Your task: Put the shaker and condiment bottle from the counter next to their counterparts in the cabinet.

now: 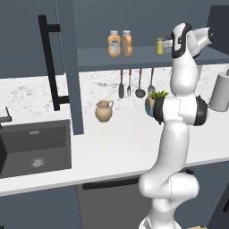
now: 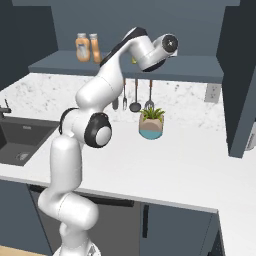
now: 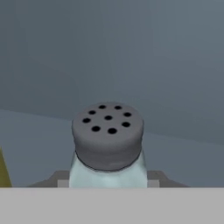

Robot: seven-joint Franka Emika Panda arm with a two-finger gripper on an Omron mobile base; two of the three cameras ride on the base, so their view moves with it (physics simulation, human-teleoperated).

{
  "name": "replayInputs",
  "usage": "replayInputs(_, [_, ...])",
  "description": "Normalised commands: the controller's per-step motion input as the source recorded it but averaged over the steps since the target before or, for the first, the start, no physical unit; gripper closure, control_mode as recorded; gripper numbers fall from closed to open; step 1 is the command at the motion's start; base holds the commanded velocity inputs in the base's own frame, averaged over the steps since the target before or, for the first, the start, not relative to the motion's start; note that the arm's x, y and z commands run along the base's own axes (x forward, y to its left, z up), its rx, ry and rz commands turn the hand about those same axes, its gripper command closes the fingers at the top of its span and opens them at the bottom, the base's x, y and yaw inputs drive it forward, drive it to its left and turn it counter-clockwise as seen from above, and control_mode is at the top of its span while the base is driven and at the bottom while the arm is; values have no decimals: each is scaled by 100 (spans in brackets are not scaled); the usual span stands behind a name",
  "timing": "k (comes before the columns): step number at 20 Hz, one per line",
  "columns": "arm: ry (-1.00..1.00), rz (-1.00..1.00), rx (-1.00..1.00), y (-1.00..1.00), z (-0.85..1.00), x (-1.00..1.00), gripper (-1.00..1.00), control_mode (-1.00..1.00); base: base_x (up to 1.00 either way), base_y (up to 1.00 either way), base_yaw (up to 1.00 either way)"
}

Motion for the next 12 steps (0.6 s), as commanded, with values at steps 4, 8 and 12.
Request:
replayInputs(4, [-3, 0, 0, 0, -22, 0, -100, -100, 0, 0, 0])
replayInputs(8, [-4, 0, 0, 0, -19, 0, -100, -100, 0, 0, 0])
replayInputs(12, [-4, 0, 0, -3, -10, 0, -100, -100, 0, 0, 0])
